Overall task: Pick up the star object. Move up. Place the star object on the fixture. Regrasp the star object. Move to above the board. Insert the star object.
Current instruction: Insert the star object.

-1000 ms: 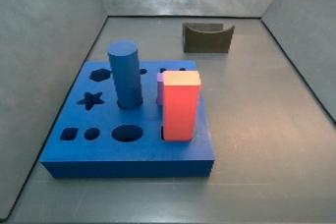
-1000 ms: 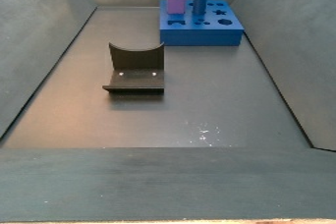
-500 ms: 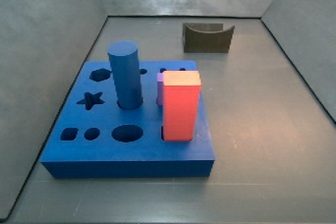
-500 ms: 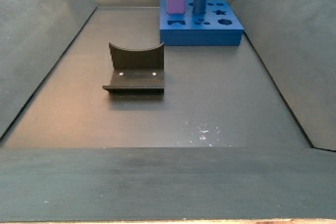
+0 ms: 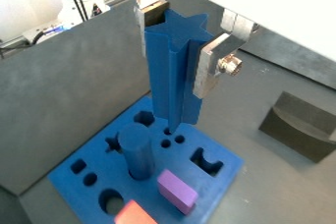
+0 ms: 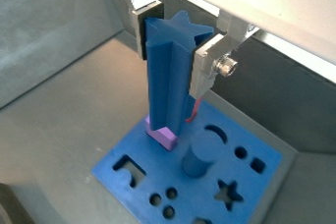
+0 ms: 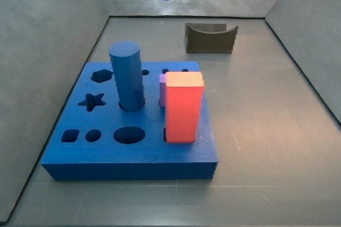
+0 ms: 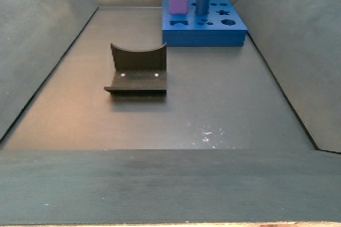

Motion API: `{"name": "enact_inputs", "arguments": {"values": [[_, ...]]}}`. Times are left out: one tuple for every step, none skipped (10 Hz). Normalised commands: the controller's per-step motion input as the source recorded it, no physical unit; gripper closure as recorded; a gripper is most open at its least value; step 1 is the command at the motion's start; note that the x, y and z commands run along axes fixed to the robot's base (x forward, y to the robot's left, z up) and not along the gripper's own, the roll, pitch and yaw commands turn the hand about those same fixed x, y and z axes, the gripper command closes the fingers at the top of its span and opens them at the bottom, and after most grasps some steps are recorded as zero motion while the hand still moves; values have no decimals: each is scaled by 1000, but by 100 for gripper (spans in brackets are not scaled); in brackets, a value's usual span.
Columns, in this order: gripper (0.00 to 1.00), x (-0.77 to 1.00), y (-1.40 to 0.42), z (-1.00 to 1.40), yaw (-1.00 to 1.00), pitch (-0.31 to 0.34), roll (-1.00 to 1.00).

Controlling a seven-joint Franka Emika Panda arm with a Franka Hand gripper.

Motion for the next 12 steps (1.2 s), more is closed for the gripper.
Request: {"name": "enact_inputs", "arguments": {"values": [[100, -957, -14, -180, -157, -126, -79], [100, -900, -83, -354, -123, -144, -187], [100, -966, -57, -443, 0, -141, -264], [100, -966, -40, -306, 0, -131, -366], [100, -966, 0, -266, 0, -84, -414], [100, -957, 0, -209, 0, -31, -440], [100, -903, 0, -254, -46, 0, -423], [100, -814, -86, -403, -106, 0, -346], [100, -837, -54, -483, -157, 0, -303], [100, -837, -63, -483, -260, 0, -100], [100, -951, -54, -417, -211, -1, 0], [100, -794, -29, -314, -234, -54, 0]]}}
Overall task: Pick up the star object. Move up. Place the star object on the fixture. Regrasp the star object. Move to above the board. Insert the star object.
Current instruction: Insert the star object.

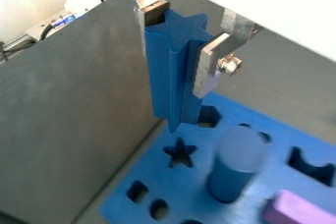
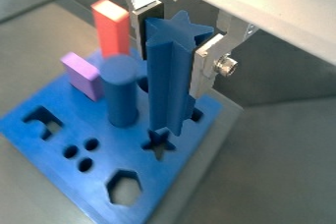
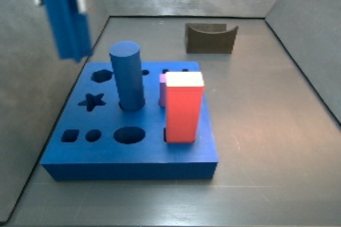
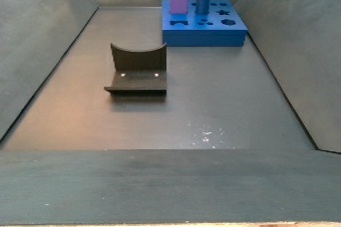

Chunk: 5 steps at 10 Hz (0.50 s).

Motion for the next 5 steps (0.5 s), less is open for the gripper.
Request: {"name": "enact_inputs", "arguments": {"values": [[100, -300, -194, -286, -551, -44, -20], [100, 34, -206, -331, -757, 0, -21], [100, 351, -77, -491, -697, 0, -64], [100, 434, 0, -686, -646, 0, -53], [100, 497, 0, -789, -594, 11, -26]]}}
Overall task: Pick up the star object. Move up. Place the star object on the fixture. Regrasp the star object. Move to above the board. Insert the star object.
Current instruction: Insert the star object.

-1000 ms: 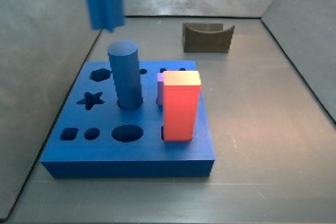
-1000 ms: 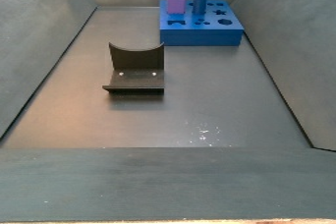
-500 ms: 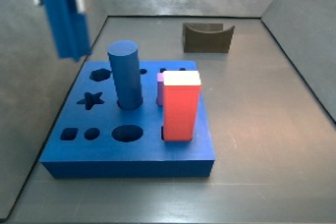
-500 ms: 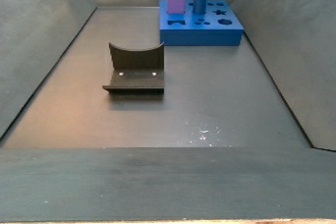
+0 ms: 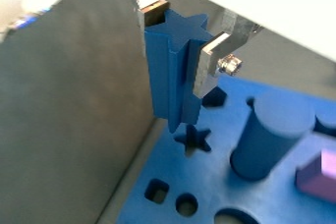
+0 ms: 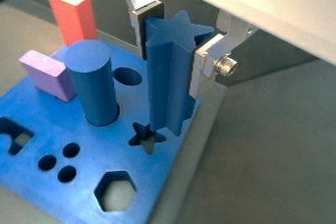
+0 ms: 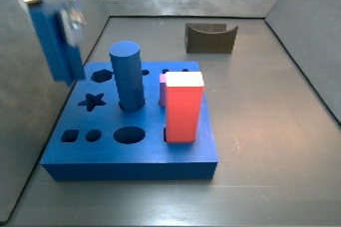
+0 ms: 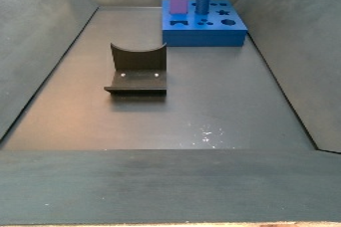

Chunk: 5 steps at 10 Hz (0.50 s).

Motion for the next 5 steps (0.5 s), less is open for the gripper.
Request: {"name": "enact_inputs", "arguments": {"values": [[100, 469, 0, -743, -569, 41, 0], [100, 346, 0, -591, -531, 24, 14], [100, 183, 43, -431, -500, 0, -36], [100, 123, 114, -331, -340, 0, -31], [100, 0, 71, -129, 0, 0, 0]]}}
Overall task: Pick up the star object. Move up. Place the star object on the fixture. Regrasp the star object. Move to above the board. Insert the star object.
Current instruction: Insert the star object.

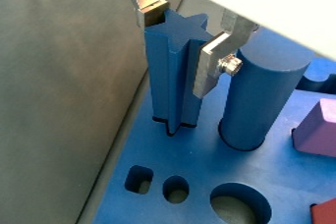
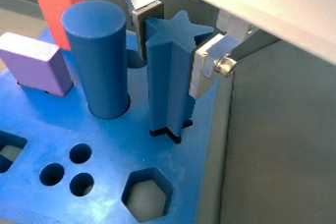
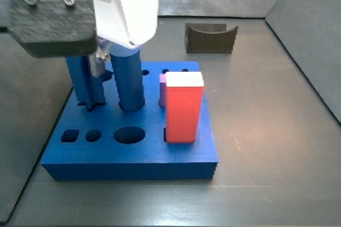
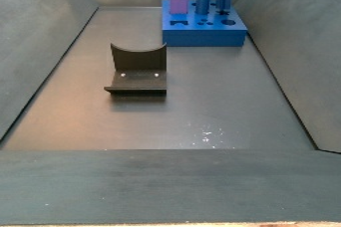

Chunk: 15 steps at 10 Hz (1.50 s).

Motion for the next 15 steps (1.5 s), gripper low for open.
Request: {"name": "enact_inputs", "arguments": {"values": [[100, 0, 40, -91, 77, 0, 0], [100, -37, 0, -54, 129, 0, 0], [100, -126, 0, -174, 151, -26, 0], [100, -3, 0, -331, 123, -30, -4], [100, 0, 0, -369, 0, -20, -57], [100, 0, -14, -400, 0, -43, -111], [100, 0, -86, -389, -57, -31, -199], [100, 0, -63, -394, -320, -80, -344], [100, 0, -51, -300, -474, -100, -393], [100, 0, 0, -300, -457, -86, -391], [100, 0, 11, -429, -380, -53, -324], [100, 0, 63, -677, -289, -44, -219], [100, -77, 0, -909, -137, -74, -113], [100, -9, 0, -474, -37, -53, -139], [100, -14, 31, -231, 0, -121, -204]]}}
